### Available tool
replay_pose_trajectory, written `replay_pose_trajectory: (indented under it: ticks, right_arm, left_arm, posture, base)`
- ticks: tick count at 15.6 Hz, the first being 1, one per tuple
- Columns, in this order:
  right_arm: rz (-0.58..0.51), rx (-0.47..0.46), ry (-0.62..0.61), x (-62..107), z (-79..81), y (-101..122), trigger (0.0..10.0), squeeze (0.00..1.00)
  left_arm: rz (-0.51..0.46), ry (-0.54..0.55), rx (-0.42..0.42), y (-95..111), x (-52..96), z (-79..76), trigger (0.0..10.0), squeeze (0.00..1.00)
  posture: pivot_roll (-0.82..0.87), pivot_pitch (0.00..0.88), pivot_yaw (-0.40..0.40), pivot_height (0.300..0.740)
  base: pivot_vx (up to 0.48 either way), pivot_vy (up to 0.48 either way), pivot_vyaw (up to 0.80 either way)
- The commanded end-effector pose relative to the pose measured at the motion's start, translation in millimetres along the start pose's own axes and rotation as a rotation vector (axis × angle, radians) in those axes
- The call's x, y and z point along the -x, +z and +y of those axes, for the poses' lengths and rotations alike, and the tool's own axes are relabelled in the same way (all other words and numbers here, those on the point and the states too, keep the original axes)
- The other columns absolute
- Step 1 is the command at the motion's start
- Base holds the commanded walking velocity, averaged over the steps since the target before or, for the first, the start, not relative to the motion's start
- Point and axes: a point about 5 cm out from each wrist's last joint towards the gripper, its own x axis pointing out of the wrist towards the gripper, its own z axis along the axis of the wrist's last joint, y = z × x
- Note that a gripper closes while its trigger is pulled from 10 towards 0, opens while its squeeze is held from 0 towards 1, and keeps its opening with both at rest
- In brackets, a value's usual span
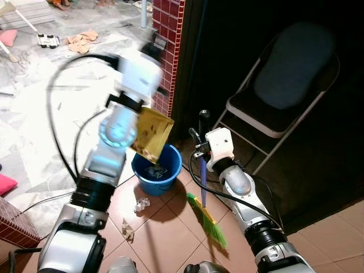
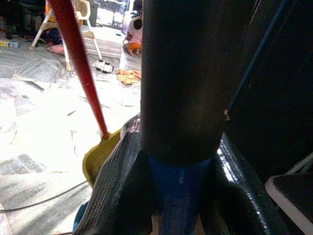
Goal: Sweep floor
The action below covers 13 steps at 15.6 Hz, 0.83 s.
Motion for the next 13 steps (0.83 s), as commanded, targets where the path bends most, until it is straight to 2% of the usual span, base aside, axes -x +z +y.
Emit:
replay_pose_trajectory:
  ticks: [1,3,4,6,8,13]
  right_arm:
    - [-0.025,0.025,-0.007,-3.9,-6.2,6.3,10.0,0.00]
    - [-0.025,0.025,-0.008,-4.4,-5.9,6.4,10.0,0.00]
    - [-0.025,0.024,-0.013,-4.5,-6.9,6.4,10.0,0.00]
    - [-0.025,0.023,-0.014,-4.6,-7.0,6.3,10.0,0.00]
    - [-0.025,0.022,-0.014,-4.9,-6.9,6.4,10.0,0.00]
    - [-0.025,0.024,-0.013,-5.7,-7.2,6.1,10.0,0.00]
  left_arm:
    - [-0.195,-0.088,-0.058,33.9,-6.3,-8.8,10.0,0.00]
    - [-0.268,-0.279,-0.110,41.4,2.7,-30.5,10.0,0.00]
    - [-0.273,-0.359,-0.103,40.8,9.8,-40.7,10.0,0.00]
    - [-0.277,-0.452,-0.122,37.0,20.5,-50.9,10.0,0.00]
    - [-0.274,-0.520,-0.132,34.4,27.7,-56.1,10.0,0.00]
    - [-0.277,-0.581,-0.164,30.2,33.6,-56.4,10.0,0.00]
  posture:
    - [0.02,0.000,-0.077,0.740]
    - [0.02,0.000,-0.075,0.740]
    - [0.03,0.000,-0.073,0.740]
    - [0.03,0.000,-0.073,0.740]
    - [0.03,0.000,-0.073,0.740]
    - [0.03,0.000,-0.073,0.740]
  base:
    - [0.000,0.000,0.00]
    - [0.000,0.000,0.00]
    - [0.000,0.000,0.00]
    - [0.000,0.000,0.00]
    - [0.000,0.000,0.00]
    - [0.000,0.000,0.00]
